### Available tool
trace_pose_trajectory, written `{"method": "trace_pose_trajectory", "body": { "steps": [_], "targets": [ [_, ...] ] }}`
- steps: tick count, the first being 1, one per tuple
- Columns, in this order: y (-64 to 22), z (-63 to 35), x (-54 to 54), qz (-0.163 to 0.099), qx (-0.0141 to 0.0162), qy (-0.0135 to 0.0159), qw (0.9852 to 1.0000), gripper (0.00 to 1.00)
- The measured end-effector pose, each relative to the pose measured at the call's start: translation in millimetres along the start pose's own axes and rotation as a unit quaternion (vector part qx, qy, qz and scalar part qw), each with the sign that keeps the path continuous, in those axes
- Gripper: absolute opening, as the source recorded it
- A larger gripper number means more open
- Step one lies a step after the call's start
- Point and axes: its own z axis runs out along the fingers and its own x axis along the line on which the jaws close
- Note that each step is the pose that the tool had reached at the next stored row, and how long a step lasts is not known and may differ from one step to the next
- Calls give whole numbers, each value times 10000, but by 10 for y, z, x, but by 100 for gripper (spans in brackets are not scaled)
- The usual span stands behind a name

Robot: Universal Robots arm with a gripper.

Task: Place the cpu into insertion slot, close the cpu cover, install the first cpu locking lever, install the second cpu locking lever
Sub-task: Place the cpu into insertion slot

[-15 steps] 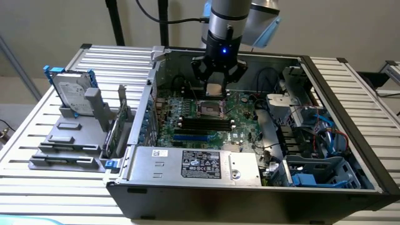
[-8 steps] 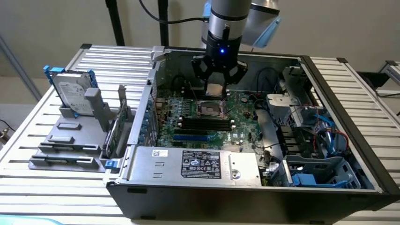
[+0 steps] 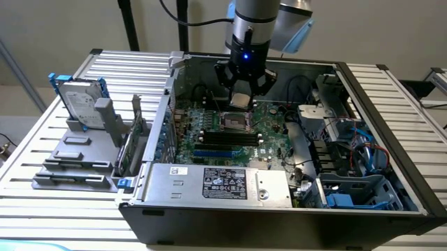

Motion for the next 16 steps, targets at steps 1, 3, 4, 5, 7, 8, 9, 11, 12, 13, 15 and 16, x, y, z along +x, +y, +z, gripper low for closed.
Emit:
{"method": "trace_pose_trajectory", "body": {
  "steps": [1, 3, 4, 5, 7, 8, 9, 11, 12, 13, 15, 16],
  "targets": [
    [0, 0, 0, 82, -2, -8, 10000, 54],
    [0, 0, 0, 254, -5, -23, 9997, 54],
    [0, 0, 0, 336, -7, -30, 9994, 54],
    [0, 0, 0, 418, -8, -37, 9991, 54],
    [0, 0, 0, 586, -12, -52, 9983, 54],
    [0, 0, 0, 668, -13, -60, 9977, 54],
    [0, 0, 0, 751, -14, -67, 9972, 54],
    [0, 0, 0, 916, -18, -82, 9958, 54],
    [0, 0, 0, 1001, -19, -89, 9949, 54],
    [0, 0, 0, 1083, -21, -97, 9941, 54],
    [0, 0, 0, 1250, -24, -112, 9921, 54],
    [0, 0, 0, 1334, -25, -119, 9910, 54]
  ]
}}
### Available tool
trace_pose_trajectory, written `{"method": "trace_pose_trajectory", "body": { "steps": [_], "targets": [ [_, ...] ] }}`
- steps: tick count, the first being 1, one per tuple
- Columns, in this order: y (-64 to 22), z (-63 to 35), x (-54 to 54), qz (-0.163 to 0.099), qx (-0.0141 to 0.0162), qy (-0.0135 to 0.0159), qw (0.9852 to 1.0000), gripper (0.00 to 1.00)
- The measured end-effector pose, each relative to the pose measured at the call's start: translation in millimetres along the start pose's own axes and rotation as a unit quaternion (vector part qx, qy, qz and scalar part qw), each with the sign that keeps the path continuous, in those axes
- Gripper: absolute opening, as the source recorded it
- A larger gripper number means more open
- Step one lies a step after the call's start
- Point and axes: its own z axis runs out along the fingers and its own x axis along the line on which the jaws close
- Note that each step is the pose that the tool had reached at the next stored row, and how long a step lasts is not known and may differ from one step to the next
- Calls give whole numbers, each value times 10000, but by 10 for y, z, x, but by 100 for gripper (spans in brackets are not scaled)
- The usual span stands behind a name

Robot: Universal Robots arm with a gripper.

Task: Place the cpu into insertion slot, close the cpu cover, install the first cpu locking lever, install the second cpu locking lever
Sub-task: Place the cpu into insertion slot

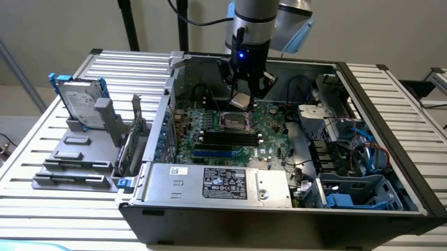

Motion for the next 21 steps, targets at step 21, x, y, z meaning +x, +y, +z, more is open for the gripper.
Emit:
{"method": "trace_pose_trajectory", "body": {
  "steps": [21],
  "targets": [
    [0, 0, 0, 1757, -34, -157, 9843, 54]
  ]
}}
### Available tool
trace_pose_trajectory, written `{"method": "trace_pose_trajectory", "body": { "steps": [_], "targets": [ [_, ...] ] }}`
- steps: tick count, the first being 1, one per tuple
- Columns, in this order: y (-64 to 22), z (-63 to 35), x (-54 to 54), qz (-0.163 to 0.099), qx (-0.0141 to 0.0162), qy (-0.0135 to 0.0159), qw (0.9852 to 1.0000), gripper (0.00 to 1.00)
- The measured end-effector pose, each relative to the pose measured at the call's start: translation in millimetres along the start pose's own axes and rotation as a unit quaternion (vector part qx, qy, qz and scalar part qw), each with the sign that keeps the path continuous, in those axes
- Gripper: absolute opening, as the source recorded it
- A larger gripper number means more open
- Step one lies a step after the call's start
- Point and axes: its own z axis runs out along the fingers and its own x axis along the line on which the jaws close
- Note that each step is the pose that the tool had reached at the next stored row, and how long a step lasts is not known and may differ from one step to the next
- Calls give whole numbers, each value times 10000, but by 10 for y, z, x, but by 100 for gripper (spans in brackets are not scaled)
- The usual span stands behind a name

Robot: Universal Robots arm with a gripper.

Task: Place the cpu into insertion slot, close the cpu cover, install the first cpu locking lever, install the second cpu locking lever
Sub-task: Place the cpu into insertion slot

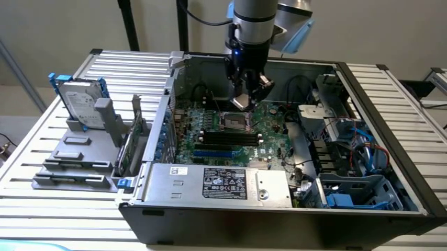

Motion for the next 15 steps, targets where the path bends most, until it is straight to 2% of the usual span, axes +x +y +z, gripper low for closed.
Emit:
{"method": "trace_pose_trajectory", "body": {
  "steps": [4, 8, 11, 15],
  "targets": [
    [0, 0, 0, 341, -6, -31, 9994, 54],
    [0, 0, 0, 676, -13, -61, 9977, 54],
    [0, 0, 0, 925, -18, -83, 9957, 54],
    [0, 0, 0, 1264, -25, -113, 9919, 54]
  ]
}}
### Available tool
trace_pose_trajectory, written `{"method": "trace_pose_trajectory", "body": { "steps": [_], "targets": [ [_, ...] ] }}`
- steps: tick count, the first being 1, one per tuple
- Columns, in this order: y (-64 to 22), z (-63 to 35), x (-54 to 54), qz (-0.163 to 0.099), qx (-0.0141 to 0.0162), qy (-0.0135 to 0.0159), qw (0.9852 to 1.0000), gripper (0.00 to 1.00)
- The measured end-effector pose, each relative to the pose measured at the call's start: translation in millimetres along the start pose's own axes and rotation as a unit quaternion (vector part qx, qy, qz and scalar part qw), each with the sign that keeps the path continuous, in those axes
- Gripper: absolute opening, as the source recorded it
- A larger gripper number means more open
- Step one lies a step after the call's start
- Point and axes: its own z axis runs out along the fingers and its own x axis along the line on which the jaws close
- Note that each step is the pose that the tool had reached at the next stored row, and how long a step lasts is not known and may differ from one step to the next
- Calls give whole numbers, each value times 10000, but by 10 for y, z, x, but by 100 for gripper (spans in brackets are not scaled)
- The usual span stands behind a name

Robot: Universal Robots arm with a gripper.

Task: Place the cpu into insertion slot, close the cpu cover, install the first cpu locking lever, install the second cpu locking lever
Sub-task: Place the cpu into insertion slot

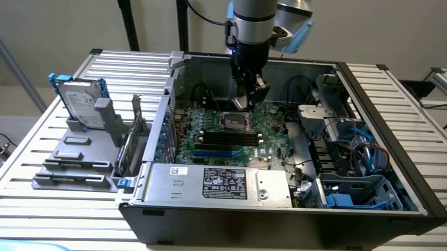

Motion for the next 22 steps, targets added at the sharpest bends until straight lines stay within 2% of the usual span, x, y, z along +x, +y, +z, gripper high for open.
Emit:
{"method": "trace_pose_trajectory", "body": {
  "steps": [5, 9, 13, 20, 22],
  "targets": [
    [0, 0, 0, 414, -8, -37, 9991, 54],
    [0, 0, 0, 753, -14, -67, 9971, 54],
    [0, 0, 0, 1076, -19, -95, 9941, 54],
    [-1, 12, 0, 1592, -26, -147, 9871, 54],
    [-10, 27, 3, 1668, -26, -160, 9859, 54]
  ]
}}
